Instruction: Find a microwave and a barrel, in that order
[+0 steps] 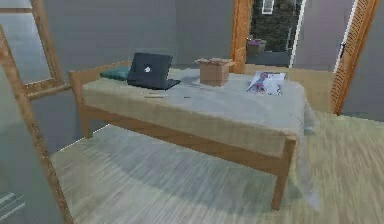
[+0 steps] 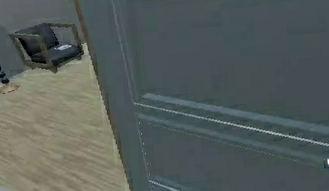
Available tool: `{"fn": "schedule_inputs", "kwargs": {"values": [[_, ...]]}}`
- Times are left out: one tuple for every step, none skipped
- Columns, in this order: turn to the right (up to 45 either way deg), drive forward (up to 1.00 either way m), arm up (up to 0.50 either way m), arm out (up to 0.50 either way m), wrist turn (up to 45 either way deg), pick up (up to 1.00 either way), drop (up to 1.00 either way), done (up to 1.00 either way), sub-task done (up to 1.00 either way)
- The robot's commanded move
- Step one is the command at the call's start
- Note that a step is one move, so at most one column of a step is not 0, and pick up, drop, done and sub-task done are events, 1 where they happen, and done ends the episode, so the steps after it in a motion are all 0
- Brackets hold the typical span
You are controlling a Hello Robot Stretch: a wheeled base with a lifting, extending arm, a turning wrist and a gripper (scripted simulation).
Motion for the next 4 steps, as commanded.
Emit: {"fn": "schedule_inputs", "kwargs": {"values": [[39.0,0.0,0.0,0.0,0.0,0.0,0.0,0.0,0.0],[0.0,0.7,0.0,0.0,0.0,0.0,0.0,0.0,0.0],[30.0,0.0,0.0,0.0,0.0,0.0,0.0,0.0,0.0],[0.0,0.8,0.0,0.0,0.0,0.0,0.0,0.0,0.0]]}}
